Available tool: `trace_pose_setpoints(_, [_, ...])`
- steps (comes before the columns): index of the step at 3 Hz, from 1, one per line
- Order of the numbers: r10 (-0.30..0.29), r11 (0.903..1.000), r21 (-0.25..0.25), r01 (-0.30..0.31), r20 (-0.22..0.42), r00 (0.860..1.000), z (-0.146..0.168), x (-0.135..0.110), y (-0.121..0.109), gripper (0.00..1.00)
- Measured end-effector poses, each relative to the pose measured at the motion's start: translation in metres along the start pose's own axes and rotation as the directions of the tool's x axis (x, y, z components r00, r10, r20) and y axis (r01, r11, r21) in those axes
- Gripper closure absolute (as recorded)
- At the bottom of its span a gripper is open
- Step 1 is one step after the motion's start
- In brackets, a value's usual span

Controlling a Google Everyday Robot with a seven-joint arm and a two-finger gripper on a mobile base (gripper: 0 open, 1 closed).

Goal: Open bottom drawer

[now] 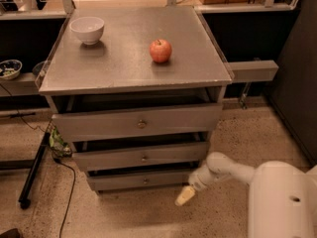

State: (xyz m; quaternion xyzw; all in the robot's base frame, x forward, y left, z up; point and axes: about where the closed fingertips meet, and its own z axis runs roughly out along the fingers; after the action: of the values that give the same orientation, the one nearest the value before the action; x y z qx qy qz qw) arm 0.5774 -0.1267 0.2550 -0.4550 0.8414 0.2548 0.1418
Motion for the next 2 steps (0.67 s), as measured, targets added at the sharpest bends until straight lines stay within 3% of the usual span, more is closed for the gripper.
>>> trace_pose_setpoints(2, [-0.094,0.9937,-0.055,0.098,0.07,0.993,0.027,-0.048,-0.004,0.0])
